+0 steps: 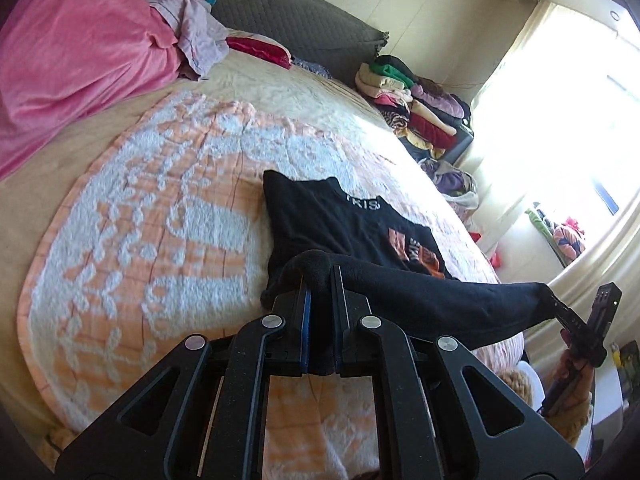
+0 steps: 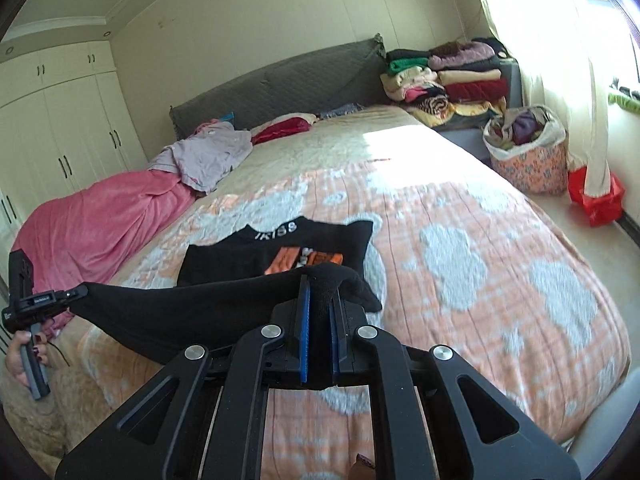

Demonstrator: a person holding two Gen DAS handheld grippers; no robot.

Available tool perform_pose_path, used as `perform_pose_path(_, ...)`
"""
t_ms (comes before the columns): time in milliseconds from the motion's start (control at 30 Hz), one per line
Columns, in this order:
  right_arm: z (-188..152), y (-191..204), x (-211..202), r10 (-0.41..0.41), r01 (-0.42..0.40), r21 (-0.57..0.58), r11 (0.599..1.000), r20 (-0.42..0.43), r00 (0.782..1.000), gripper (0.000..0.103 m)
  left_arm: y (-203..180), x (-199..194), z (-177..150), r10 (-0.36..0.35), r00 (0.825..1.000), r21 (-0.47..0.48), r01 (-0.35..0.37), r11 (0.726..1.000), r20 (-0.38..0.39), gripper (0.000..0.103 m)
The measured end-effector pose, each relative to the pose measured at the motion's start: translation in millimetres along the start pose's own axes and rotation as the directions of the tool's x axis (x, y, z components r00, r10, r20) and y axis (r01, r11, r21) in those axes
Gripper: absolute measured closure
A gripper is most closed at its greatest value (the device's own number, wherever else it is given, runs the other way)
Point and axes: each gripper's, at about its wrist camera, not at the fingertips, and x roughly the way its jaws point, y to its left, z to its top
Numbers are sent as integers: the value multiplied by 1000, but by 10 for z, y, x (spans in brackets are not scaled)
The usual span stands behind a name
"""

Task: Fold small clothes
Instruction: 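Lift the hem with both tools and lay it over toward the collar, then open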

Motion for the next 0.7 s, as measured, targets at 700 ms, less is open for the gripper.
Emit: perform_pose_path(700, 718, -34, 1049, -94, 91, -50, 995, -64, 994, 96, -71, 667, 798, 94, 994, 15, -94, 995, 48, 100)
